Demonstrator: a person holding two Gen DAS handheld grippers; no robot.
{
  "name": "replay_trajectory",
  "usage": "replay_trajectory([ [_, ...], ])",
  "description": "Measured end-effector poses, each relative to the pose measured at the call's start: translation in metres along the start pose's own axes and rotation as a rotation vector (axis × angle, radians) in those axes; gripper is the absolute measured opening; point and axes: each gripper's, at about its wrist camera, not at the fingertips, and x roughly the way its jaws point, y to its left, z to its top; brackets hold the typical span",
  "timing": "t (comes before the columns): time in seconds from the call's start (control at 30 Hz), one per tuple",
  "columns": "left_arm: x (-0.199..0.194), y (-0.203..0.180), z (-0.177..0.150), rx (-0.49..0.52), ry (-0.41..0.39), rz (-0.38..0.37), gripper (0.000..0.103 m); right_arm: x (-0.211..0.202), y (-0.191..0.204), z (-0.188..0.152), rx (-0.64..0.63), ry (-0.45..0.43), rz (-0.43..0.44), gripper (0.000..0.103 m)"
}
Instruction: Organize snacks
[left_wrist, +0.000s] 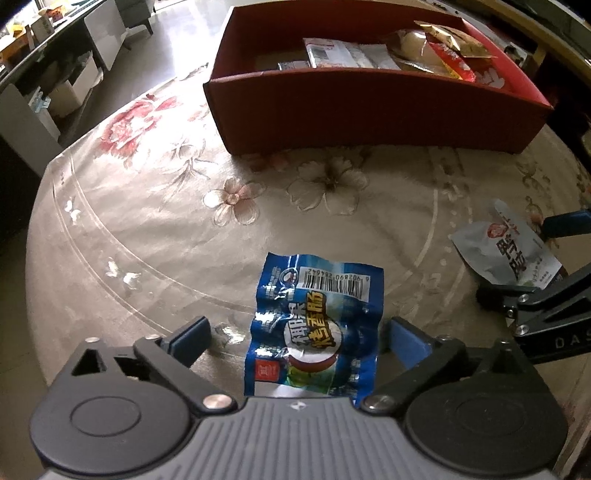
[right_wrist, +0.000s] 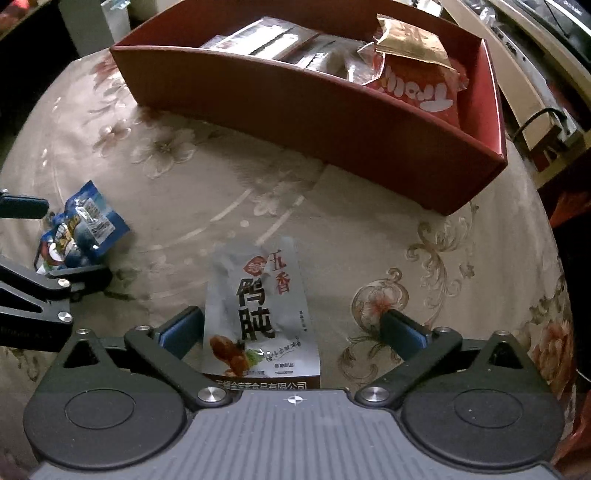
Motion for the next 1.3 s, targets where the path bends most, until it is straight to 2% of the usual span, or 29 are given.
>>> replay_trajectory([
  [0.3, 0.002, 0.002, -0.003, -0.013, -0.019, -0.007, 0.103, -0.003, 0.000, -0.009, 0.008, -0.054, -0.003, 0.103],
  [0.5, 0.000, 0.003, -0.008, -0.014, -0.040, -0.010, 0.103, -0.004, 0.001, -0.007, 0.006, -0.035, -0.011, 0.103],
  [0.6, -0.002, 0.001, -0.010, -0.018, -0.043, -0.005, 0.103, -0.008, 0.004, -0.006, -0.004, -0.038, -0.015, 0.097],
  [0.67, -0.004, 0.000, -0.010, -0.025, -0.038, -0.002, 0.103, -0.012, 0.008, -0.006, -0.009, -0.043, -0.003, 0.087],
  [0.7, -0.007, -0.002, -0.012, -0.020, -0.038, -0.006, 0.095, -0.014, 0.012, -0.007, -0.018, -0.044, -0.003, 0.083],
  [0.73, -0.011, -0.005, -0.013, -0.013, -0.041, -0.016, 0.090, -0.017, 0.016, -0.007, -0.024, -0.047, 0.008, 0.072],
  [0.77, -0.015, -0.008, -0.013, 0.000, -0.045, -0.017, 0.079, -0.019, 0.019, -0.008, -0.024, -0.049, 0.010, 0.066],
  [0.8, -0.018, -0.011, -0.014, 0.011, -0.047, -0.018, 0.072, -0.021, 0.023, -0.009, -0.034, -0.050, -0.002, 0.066],
  [0.9, -0.022, -0.014, -0.017, 0.022, -0.040, -0.021, 0.072, -0.023, 0.031, -0.014, -0.053, -0.052, -0.031, 0.065],
  [1.3, -0.032, -0.022, -0.036, 0.040, -0.027, -0.033, 0.072, -0.033, 0.044, -0.042, -0.042, -0.064, -0.048, 0.064],
])
